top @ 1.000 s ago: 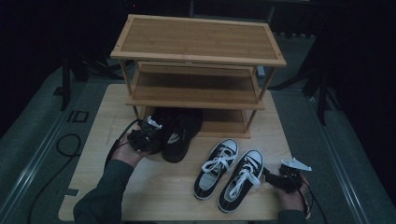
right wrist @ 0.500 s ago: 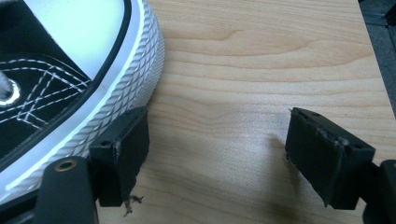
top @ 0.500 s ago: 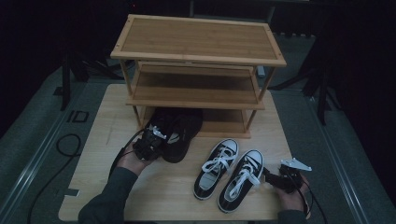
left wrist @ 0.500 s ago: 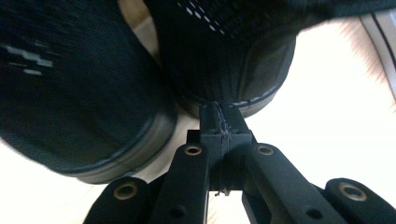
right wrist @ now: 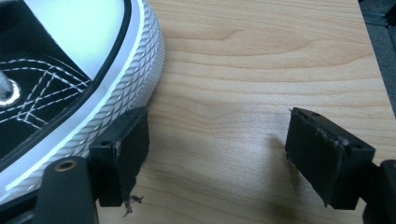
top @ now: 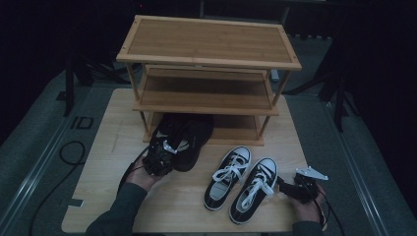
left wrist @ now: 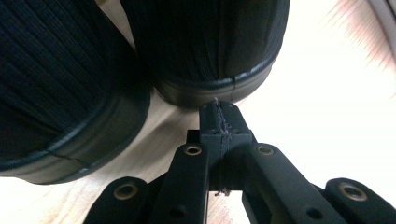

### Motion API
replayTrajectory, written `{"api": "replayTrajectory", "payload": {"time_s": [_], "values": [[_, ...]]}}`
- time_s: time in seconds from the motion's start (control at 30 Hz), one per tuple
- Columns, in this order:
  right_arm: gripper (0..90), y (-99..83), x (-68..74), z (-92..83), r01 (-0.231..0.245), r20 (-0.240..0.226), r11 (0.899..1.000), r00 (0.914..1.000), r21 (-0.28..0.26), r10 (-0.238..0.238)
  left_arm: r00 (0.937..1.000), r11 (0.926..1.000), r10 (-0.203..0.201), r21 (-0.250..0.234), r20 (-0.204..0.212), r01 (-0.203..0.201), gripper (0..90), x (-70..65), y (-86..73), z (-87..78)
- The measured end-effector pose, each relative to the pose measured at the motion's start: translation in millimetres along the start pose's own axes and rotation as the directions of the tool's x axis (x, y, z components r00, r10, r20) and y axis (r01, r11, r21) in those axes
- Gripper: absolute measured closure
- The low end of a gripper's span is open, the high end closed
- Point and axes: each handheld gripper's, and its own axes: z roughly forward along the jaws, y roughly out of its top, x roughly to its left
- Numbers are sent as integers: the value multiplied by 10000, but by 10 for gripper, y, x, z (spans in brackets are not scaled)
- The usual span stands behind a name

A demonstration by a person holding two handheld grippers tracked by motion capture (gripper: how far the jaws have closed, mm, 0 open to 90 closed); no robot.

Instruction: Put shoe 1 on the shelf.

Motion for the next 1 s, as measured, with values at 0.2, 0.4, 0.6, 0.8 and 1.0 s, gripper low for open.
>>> {"api": "replayTrajectory", "payload": {"time_s": [0.2, 0.4, 0.6, 0.8, 1.0], "values": [[214, 0, 0, 0, 1, -2, 10000, 10000, -2, -1, 9999, 9997, 85, 247, 56, -86, 896, -62, -45, 106], [214, 0, 0, 0, 0, -1, 10000, 10000, 0, 0, 9996, 9992, 284, 267, -3, -284, 896, -119, -39, 157], [214, 0, 0, 0, 3, -2, 10000, 10000, -1, -3, 9993, 9992, 309, 270, -203, -304, 897, -120, 28, 180], [214, 0, 0, 0, 3, -1, 10000, 10000, -1, -3, 9989, 9989, 448, 129, -129, -447, 897, -154, 203, 153], [214, 0, -1, 0, 4, -3, 10000, 10000, -2, -4, 9971, 9969, 743, 230, 143, -747, 898, -172, 281, 168]]}}
